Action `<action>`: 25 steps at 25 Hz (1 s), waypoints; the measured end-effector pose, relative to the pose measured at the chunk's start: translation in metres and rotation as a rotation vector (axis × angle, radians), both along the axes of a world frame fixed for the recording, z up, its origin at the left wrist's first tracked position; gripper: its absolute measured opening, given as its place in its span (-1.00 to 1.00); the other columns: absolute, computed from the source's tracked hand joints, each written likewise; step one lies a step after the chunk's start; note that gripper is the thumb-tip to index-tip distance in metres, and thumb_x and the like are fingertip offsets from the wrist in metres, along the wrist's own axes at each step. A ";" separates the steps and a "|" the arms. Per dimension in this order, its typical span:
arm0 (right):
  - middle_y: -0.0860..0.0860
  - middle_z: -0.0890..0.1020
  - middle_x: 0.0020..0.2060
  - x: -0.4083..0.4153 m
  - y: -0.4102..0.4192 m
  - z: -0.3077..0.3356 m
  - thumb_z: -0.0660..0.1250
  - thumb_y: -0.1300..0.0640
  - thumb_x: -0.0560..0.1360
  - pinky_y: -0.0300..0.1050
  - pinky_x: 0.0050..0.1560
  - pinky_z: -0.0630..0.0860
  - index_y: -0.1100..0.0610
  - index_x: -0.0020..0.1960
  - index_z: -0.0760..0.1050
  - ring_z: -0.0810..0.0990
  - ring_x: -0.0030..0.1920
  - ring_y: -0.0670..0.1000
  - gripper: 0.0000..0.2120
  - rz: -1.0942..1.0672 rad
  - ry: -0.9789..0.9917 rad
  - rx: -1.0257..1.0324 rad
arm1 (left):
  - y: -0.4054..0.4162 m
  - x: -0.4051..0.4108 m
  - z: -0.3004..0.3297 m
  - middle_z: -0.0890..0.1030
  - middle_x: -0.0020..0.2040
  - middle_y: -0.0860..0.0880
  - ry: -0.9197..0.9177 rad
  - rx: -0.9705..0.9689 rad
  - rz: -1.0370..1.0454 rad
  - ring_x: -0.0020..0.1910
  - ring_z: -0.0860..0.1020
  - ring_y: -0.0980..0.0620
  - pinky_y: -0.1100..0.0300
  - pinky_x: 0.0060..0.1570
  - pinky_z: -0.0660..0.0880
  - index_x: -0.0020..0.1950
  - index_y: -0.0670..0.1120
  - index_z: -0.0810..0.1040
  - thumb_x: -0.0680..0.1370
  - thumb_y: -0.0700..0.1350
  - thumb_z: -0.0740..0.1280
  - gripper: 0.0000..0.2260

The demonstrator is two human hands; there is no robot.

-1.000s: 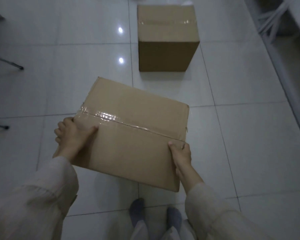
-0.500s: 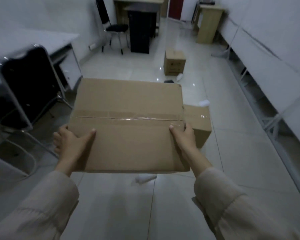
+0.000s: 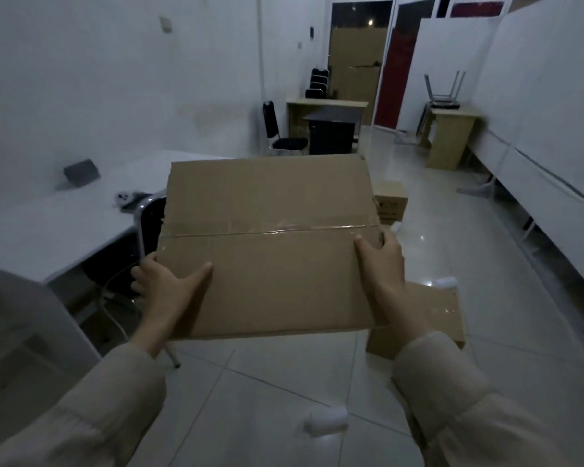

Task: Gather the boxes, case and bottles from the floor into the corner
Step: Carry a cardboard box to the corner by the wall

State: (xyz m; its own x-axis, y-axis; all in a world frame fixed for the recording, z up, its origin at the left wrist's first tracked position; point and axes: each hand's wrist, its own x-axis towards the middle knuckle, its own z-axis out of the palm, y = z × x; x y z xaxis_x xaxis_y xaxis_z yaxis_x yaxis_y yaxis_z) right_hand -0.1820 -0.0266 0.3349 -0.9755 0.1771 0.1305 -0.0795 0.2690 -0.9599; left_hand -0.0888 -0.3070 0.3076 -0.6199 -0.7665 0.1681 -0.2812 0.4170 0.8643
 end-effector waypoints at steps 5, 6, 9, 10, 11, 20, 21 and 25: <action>-0.08 0.47 -0.01 -0.059 -0.017 -0.005 0.25 0.00 0.49 0.02 0.15 0.40 0.04 0.32 0.33 0.45 0.01 -0.02 -0.58 -0.024 0.010 -0.013 | -0.014 -0.056 0.005 0.25 0.33 -0.19 0.049 -0.002 0.004 0.33 0.23 -0.23 -0.16 0.33 0.22 0.35 -0.14 0.20 0.28 0.12 0.50 -0.21; -0.07 0.46 -0.01 -0.076 -0.019 -0.009 0.24 -0.01 0.49 0.05 0.16 0.41 0.04 0.32 0.33 0.45 0.01 -0.01 -0.58 -0.021 0.002 -0.019 | -0.017 -0.073 0.004 0.24 0.34 -0.19 0.047 -0.003 -0.004 0.34 0.22 -0.22 -0.15 0.33 0.20 0.36 -0.14 0.19 0.29 0.11 0.49 -0.21; -0.04 0.47 -0.02 -0.141 -0.027 -0.017 0.23 0.00 0.49 0.02 0.08 0.42 0.04 0.30 0.33 0.45 -0.02 0.01 -0.61 -0.004 -0.015 -0.006 | -0.025 -0.135 0.003 0.26 0.35 -0.20 0.040 -0.012 -0.011 0.33 0.24 -0.25 -0.16 0.31 0.23 0.36 -0.16 0.21 0.28 0.13 0.50 -0.19; -0.02 0.48 -0.02 -0.165 -0.030 -0.019 0.23 0.01 0.49 -0.01 0.05 0.40 0.04 0.29 0.33 0.45 -0.03 0.02 -0.62 0.013 -0.018 0.003 | -0.027 -0.157 0.002 0.27 0.35 -0.21 0.037 -0.012 0.003 0.33 0.25 -0.26 -0.16 0.31 0.23 0.36 -0.17 0.22 0.27 0.13 0.50 -0.18; 0.00 0.49 -0.02 -0.188 -0.033 -0.020 0.22 0.03 0.49 -0.02 0.03 0.40 0.05 0.29 0.34 0.45 -0.05 0.02 -0.62 0.027 -0.019 0.012 | -0.028 -0.179 0.002 0.27 0.35 -0.21 0.030 -0.009 0.014 0.33 0.24 -0.26 -0.16 0.31 0.22 0.36 -0.18 0.22 0.27 0.13 0.50 -0.19; -0.02 0.47 -0.05 -0.384 -0.049 -0.032 0.22 0.02 0.48 0.10 0.11 0.46 0.07 0.31 0.31 0.46 -0.03 0.03 -0.59 0.081 -0.092 0.074 | -0.034 -0.365 0.000 0.25 0.35 -0.26 -0.035 0.005 0.085 0.34 0.22 -0.29 -0.15 0.29 0.19 0.35 -0.21 0.22 0.32 0.06 0.49 -0.24; -0.02 0.48 -0.04 -0.403 -0.051 -0.034 0.21 0.02 0.48 0.09 0.10 0.45 0.06 0.31 0.31 0.46 -0.03 0.03 -0.59 0.080 -0.096 0.082 | -0.036 -0.385 -0.003 0.25 0.35 -0.26 -0.045 0.001 0.086 0.34 0.22 -0.29 -0.15 0.29 0.19 0.35 -0.21 0.22 0.32 0.05 0.49 -0.25; -0.01 0.50 -0.05 -0.490 -0.068 -0.051 0.20 0.02 0.47 0.07 0.10 0.45 0.05 0.26 0.33 0.47 -0.04 0.04 -0.62 0.060 -0.120 0.095 | -0.055 -0.475 -0.022 0.25 0.35 -0.25 -0.085 -0.010 0.077 0.34 0.22 -0.27 -0.16 0.28 0.21 0.35 -0.21 0.22 0.32 0.08 0.48 -0.25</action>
